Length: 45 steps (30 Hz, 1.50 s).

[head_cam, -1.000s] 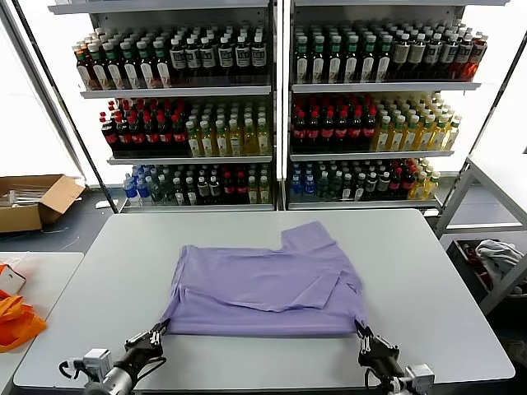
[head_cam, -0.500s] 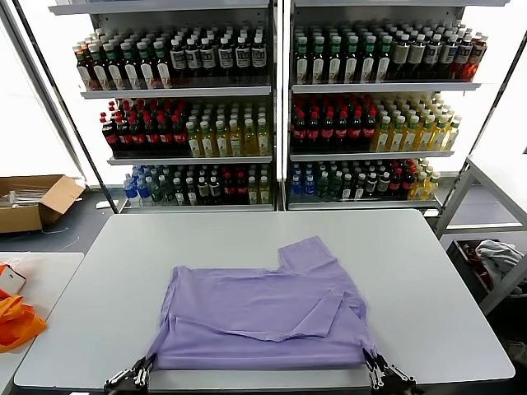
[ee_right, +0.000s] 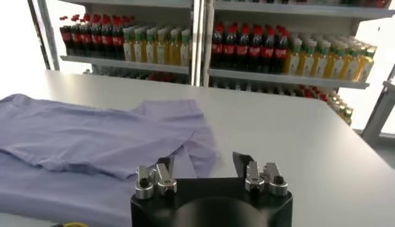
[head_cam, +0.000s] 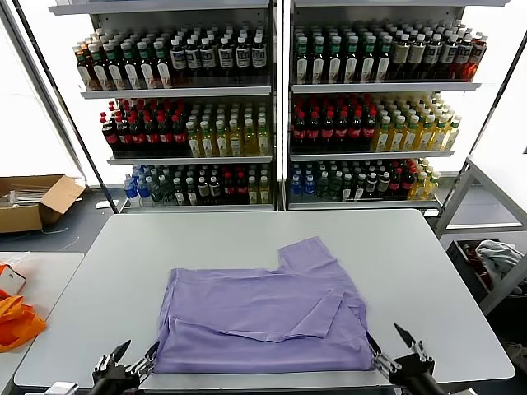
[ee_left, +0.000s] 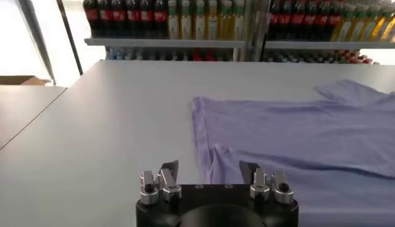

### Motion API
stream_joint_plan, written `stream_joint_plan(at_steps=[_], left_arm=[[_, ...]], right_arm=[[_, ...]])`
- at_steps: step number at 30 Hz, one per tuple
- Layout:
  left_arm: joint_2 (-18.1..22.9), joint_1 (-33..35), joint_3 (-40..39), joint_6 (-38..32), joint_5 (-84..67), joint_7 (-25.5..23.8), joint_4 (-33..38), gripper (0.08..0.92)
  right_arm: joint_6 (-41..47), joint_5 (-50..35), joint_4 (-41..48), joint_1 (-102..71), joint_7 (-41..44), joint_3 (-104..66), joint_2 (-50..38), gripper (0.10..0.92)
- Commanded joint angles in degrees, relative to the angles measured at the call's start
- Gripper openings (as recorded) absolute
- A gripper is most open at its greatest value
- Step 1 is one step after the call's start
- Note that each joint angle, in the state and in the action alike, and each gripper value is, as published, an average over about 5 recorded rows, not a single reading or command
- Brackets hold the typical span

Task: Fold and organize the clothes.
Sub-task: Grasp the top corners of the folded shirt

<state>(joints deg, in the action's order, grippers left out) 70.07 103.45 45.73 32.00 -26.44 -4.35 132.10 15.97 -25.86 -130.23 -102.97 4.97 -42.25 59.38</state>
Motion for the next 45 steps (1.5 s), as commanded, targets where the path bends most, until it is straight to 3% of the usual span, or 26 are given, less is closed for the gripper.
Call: stream_joint_plan(at_steps=[1, 8, 14, 21, 28, 45], left_arm=[[-11.4, -17.53, -5.04, 1.01, -4.84, -6.04, -11.24, 0.776], [-16.52, -29.66, -12.34, 1.01, -9.53, -6.81, -20.96, 0.822], [-16.49, -38.12, -17.11, -0.83, -10.04, -5.92, -30.76, 0.823], [-16.23, -44.62, -20.35, -0.9, -11.09, -5.54, -37.86, 0.823], [-15.57, -47.48, -22.68, -0.91, -10.76, -5.45, -42.56, 0.823], [-14.6, -45.81, -24.09, -2.07, -7.95, -5.18, -44.36, 0.823]], right_arm=[[6.81, -7.31, 10.85, 24.54, 5.77, 4.62, -7.65, 0.813], [12.77, -10.74, 26.42, 45.96, 8.85, 17.94, -8.9, 0.823], [13.88, -11.19, 38.32, 58.06, 8.99, 27.66, -5.71, 0.823], [14.17, -10.85, 45.87, 62.36, 8.37, 31.36, -1.94, 0.823], [14.01, -10.47, 51.81, 65.93, 8.64, 34.48, 0.62, 0.823], [11.55, -7.33, 63.56, 73.59, 10.47, 43.17, 5.62, 0.823]])
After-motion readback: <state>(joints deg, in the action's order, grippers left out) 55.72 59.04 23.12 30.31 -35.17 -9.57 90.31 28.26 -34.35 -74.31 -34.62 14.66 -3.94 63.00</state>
